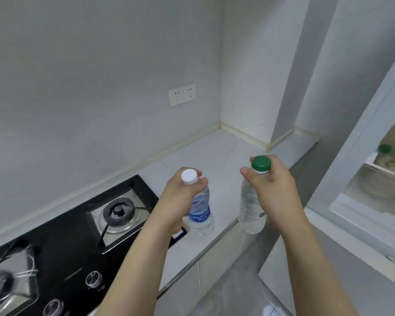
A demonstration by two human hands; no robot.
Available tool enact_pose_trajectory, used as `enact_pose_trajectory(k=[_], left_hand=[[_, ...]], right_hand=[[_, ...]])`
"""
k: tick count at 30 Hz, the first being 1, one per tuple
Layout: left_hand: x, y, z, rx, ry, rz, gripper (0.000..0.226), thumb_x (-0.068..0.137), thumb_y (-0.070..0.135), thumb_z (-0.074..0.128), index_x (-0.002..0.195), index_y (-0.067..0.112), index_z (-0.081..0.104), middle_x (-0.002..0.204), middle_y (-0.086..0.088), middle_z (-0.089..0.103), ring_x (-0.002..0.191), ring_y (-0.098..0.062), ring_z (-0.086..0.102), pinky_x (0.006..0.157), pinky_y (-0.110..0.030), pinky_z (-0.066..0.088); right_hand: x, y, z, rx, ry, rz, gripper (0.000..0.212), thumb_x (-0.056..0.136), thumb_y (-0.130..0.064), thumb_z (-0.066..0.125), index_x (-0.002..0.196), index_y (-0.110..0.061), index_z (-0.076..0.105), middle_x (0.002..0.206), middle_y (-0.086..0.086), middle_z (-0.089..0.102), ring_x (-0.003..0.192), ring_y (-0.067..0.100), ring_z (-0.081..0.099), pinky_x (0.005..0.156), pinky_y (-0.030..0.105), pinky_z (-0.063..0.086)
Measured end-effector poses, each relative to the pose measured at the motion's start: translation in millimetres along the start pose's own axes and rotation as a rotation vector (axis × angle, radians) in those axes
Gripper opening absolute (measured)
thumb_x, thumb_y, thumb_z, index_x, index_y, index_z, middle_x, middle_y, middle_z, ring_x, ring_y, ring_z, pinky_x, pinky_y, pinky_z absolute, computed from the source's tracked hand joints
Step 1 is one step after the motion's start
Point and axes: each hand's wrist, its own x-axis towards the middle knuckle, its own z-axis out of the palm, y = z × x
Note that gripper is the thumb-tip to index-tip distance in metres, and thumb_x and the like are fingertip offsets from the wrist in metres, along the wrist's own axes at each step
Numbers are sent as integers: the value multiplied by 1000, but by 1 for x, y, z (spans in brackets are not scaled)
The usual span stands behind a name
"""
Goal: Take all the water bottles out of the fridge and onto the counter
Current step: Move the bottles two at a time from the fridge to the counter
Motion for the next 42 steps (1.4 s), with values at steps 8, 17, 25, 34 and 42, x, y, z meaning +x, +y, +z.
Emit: enact_pose_trajectory(k=[8, 17, 25, 34, 42], left_hand=[[-64, -35, -42, -73, 215, -53, 20, 91, 23, 65, 111, 21, 60, 108, -3, 64, 90, -15, 62, 81, -39, 51], [-148, -47, -126, -113, 373, 5, 19, 92, 25, 64, 111, 23, 60, 103, 2, 65, 93, -14, 61, 78, -37, 50], [-257, -86, -242, -109, 518, 17, 13, 92, 27, 64, 105, 26, 60, 101, 3, 63, 93, -13, 60, 85, -40, 50], [-376, -144, -368, -177, 685, 27, 8, 92, 24, 65, 98, 25, 61, 98, -3, 66, 93, -17, 63, 73, -28, 51], [-430, -180, -433, -227, 799, -2, 7, 93, 23, 62, 95, 28, 58, 91, 5, 59, 84, -7, 55, 66, -25, 47]], right_hand=[[-38, 5, 41, 55, -159, -28, 21, 91, -30, 64, 107, -28, 50, 91, -24, 49, 84, 0, 48, 64, -4, 32], [-107, -55, 110, 167, -350, -129, 20, 89, -25, 66, 105, -22, 55, 94, -18, 56, 90, 6, 53, 80, 21, 38], [-220, -118, 187, 174, -475, -195, 19, 89, -27, 66, 105, -23, 56, 93, -16, 58, 87, 4, 54, 76, 24, 41], [-365, -180, 278, 175, -686, -231, 22, 91, -30, 62, 110, -27, 52, 94, -21, 53, 87, -5, 49, 79, 25, 38], [-440, -206, 335, 179, -816, -240, 22, 90, -30, 64, 110, -25, 56, 98, -16, 57, 90, -3, 52, 69, 17, 39]])
